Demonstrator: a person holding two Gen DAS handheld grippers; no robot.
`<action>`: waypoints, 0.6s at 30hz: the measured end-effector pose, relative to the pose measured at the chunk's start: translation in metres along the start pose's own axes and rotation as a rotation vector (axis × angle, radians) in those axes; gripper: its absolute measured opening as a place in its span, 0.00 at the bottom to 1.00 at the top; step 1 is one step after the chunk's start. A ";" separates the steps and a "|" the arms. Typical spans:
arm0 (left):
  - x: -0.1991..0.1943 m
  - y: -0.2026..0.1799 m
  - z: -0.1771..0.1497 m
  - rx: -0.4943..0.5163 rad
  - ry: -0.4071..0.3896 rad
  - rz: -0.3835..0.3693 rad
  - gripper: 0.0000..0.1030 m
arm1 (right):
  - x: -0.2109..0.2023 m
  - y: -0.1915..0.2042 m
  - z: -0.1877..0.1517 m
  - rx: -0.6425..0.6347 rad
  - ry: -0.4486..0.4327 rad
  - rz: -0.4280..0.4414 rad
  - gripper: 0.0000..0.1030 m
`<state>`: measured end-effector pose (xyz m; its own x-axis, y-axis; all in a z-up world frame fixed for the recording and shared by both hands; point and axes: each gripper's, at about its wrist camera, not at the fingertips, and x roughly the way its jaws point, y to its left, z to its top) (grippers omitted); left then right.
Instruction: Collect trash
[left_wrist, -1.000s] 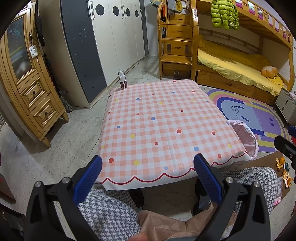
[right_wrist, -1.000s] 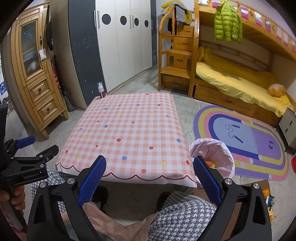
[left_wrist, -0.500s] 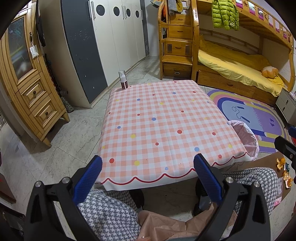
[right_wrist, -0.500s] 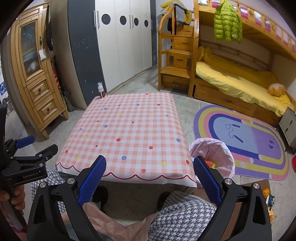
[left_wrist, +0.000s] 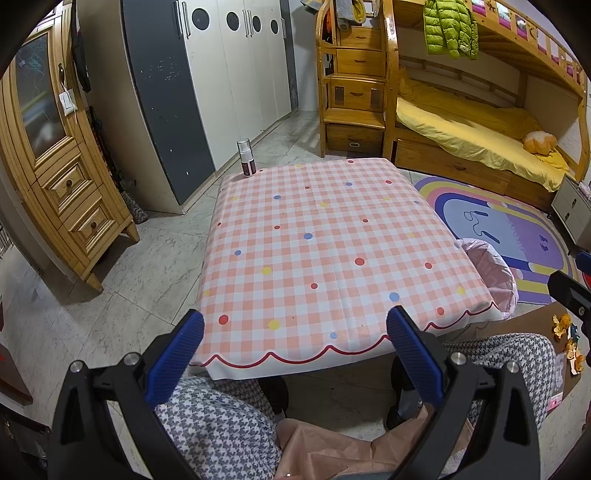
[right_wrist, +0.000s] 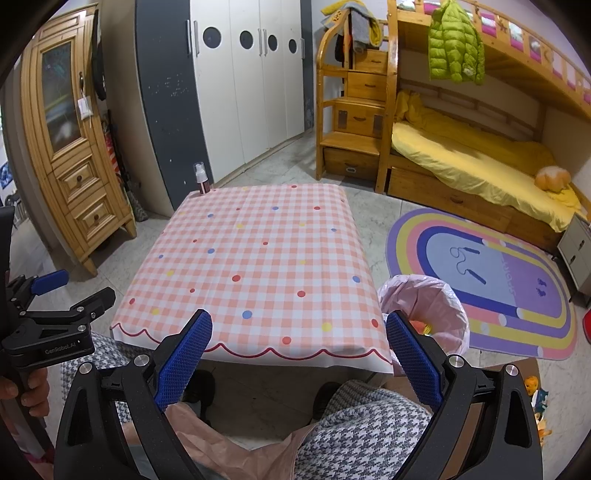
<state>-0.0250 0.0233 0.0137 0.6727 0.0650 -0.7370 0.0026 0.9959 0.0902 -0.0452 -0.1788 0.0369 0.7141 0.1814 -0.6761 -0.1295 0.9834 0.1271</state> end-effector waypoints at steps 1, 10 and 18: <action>0.000 0.000 0.000 0.000 0.000 0.000 0.93 | 0.000 0.000 0.000 0.000 0.000 0.000 0.91; 0.000 -0.002 -0.001 -0.002 -0.016 0.001 0.93 | 0.000 -0.004 -0.004 0.027 -0.008 0.004 0.91; 0.014 -0.011 0.001 0.021 0.015 0.004 0.93 | -0.006 -0.065 -0.011 0.136 -0.068 -0.114 0.91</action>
